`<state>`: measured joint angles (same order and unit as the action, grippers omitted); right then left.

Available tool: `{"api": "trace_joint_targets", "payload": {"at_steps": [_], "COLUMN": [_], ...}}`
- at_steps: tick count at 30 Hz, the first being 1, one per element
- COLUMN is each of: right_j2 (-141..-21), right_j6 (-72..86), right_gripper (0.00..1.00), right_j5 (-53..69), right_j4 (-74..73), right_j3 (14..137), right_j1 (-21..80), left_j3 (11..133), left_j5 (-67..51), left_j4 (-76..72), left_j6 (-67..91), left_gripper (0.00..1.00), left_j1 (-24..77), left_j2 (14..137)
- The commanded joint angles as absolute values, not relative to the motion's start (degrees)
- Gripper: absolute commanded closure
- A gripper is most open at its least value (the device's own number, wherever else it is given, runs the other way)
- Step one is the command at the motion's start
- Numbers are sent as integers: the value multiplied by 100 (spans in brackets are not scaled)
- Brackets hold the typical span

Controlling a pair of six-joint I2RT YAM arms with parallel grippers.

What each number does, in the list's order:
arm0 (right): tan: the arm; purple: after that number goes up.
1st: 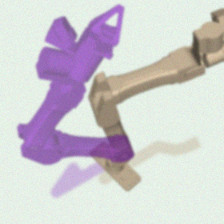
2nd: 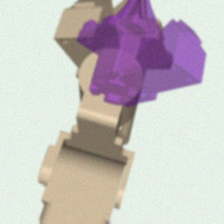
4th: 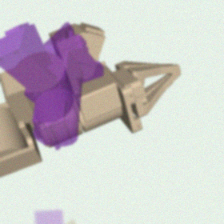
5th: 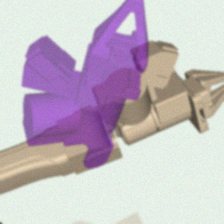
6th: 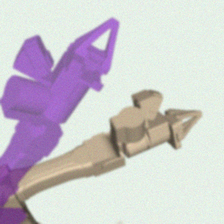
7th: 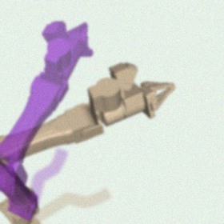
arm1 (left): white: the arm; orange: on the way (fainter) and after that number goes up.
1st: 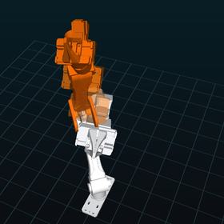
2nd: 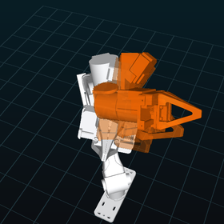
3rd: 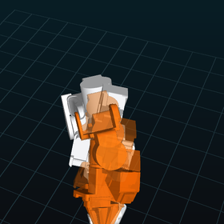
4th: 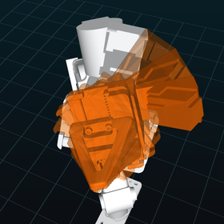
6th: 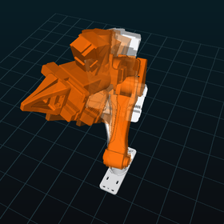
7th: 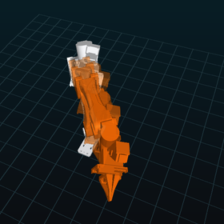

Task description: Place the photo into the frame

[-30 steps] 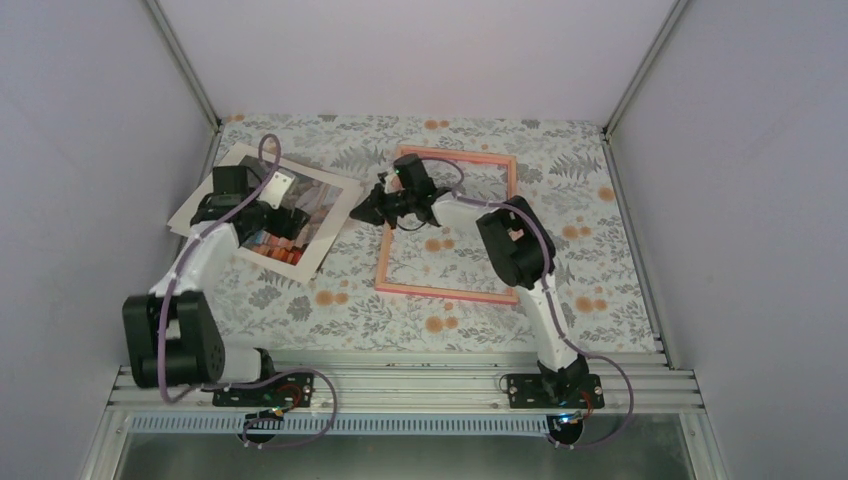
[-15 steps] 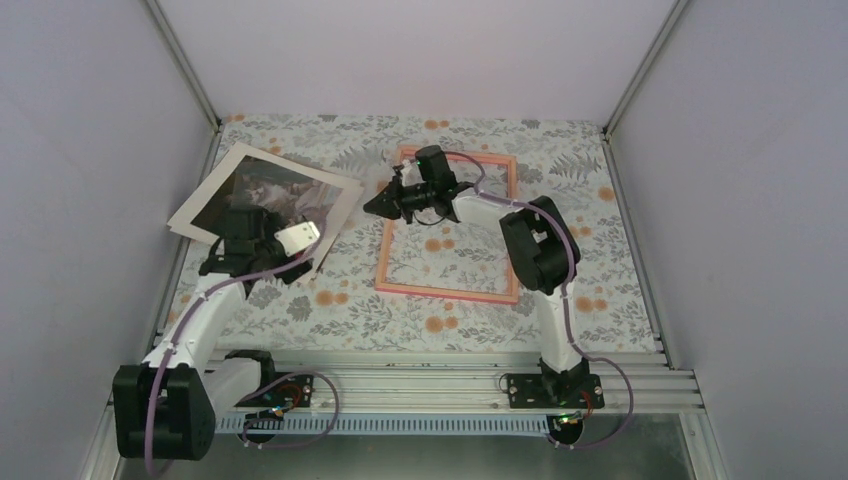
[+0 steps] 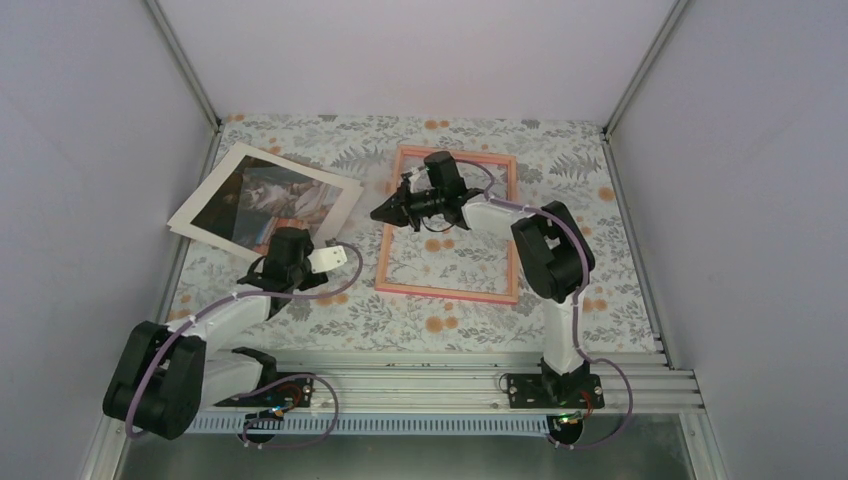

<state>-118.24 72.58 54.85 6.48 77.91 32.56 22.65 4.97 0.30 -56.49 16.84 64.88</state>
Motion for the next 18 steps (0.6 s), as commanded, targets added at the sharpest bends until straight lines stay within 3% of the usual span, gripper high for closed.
{"api": "trace_joint_targets", "payload": {"at_steps": [1, 13, 18], "right_j2": [-11529, -11502, -11393], "right_j6": [7398, 7395, 7328], "right_gripper": [96, 96, 97], "right_j5": [5657, 5794, 5737], "right_j4": [752, 758, 727], "right_j3": [7573, 7332, 7253], "right_j1": [3220, 3222, 3195], "left_j3": [2060, 2268, 2515], "left_j5": [1140, 1288, 1393], "left_j4": [-1147, -1978, -1705], "left_j6": [-5833, -5848, -5754], "left_gripper": [17, 43, 66], "left_j1": [1836, 2127, 2131], "left_j2": [6729, 7569, 7616]}}
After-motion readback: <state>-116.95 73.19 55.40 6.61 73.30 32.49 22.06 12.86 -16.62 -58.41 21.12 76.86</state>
